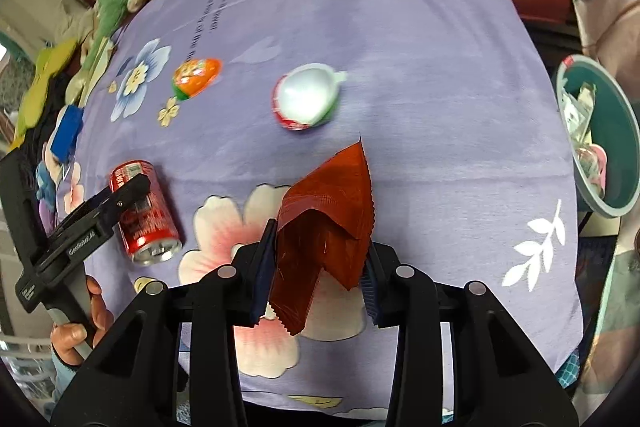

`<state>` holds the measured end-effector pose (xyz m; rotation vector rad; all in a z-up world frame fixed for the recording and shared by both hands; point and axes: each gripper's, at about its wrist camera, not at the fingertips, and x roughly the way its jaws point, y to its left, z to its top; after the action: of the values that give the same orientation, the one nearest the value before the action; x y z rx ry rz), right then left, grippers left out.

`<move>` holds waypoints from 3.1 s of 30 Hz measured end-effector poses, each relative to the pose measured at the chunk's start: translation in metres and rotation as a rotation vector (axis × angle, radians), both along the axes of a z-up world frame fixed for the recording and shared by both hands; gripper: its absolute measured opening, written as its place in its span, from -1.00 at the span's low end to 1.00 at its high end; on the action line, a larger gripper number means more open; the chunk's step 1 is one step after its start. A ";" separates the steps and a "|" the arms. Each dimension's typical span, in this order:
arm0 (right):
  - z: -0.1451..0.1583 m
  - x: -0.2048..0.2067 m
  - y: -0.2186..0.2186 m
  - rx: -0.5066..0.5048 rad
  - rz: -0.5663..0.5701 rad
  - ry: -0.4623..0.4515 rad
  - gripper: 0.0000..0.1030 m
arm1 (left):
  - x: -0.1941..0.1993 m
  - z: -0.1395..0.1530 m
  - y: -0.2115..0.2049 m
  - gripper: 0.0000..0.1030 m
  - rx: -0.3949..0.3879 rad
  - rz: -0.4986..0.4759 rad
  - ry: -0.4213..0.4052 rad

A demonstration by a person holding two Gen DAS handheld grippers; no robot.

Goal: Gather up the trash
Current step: 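Grasp the red cola can with the left tool while the right tool grasps the orange wrapper, then carry the can and wrapper over the wastebasket and open both tools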

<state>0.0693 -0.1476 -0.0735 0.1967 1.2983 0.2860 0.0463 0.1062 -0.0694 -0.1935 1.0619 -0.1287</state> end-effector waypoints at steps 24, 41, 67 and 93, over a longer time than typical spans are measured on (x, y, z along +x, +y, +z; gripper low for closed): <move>-0.002 -0.014 -0.033 0.073 0.013 -0.014 -0.31 | -0.034 -0.019 -0.016 0.22 0.004 -0.040 0.091; 0.004 -0.010 -0.097 0.131 -0.086 -0.066 -0.31 | -0.014 0.020 -0.101 0.22 0.112 -0.183 0.014; 0.025 0.005 -0.330 0.104 -0.434 -0.228 -0.31 | 0.066 0.030 -0.345 0.22 0.166 -0.506 -0.030; 0.002 0.051 -0.392 -0.023 -0.473 -0.147 -0.29 | 0.132 -0.050 -0.473 0.32 0.068 -0.620 0.081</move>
<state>0.1205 -0.5394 -0.0713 0.4458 1.0725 -0.1165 0.1785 -0.3666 -0.1195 0.2003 1.1779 -0.6461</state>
